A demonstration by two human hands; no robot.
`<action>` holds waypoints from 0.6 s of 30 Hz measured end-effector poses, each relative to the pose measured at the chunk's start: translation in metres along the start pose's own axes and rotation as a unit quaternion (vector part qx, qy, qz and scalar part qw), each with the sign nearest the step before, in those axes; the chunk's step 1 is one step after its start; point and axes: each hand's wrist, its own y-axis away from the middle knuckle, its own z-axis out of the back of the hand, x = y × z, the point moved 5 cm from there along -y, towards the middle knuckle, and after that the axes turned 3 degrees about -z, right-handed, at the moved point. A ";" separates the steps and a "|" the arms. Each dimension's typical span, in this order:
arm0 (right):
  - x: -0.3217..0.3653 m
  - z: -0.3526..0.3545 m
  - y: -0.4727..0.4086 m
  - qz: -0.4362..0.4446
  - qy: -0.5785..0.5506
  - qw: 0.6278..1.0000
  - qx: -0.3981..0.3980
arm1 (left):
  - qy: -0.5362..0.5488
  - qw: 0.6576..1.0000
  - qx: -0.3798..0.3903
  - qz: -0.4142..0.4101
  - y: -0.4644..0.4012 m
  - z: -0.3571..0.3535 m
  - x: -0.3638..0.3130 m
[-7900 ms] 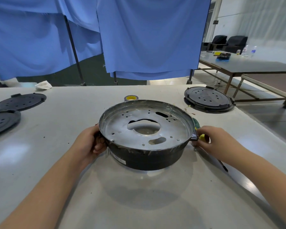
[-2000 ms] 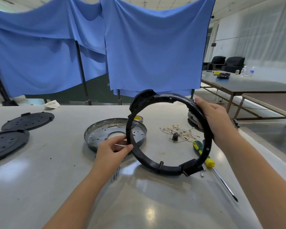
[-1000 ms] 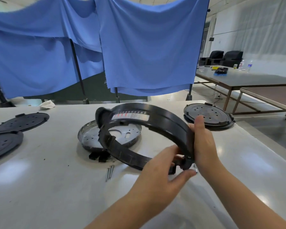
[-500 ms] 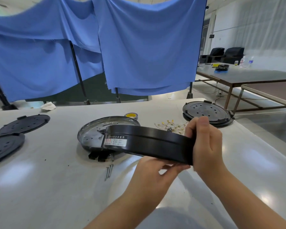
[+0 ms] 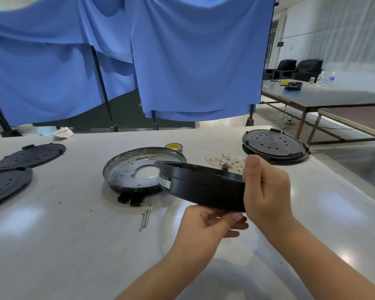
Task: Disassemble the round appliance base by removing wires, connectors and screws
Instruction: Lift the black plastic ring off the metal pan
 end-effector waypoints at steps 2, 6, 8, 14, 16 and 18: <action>0.001 -0.001 0.002 0.011 0.013 1.000 0.004 | 0.023 1.000 0.002 0.017 0.002 0.000 0.003; 0.004 0.000 0.004 0.012 0.015 1.000 -0.009 | 0.075 0.996 0.003 0.046 0.005 -0.001 0.006; 0.004 -0.001 0.004 0.012 0.017 1.000 -0.013 | 0.099 0.993 0.004 0.066 0.007 -0.001 0.009; -0.002 -0.002 0.008 -0.005 0.019 1.000 -0.006 | 0.138 0.986 0.011 0.095 0.009 -0.002 0.016; -0.001 -0.003 0.009 0.001 0.018 1.000 -0.007 | 0.137 0.986 0.014 0.093 0.009 -0.002 0.016; 0.001 -0.004 0.009 0.009 0.022 1.000 -0.003 | 0.132 0.987 0.017 0.092 0.009 -0.002 0.015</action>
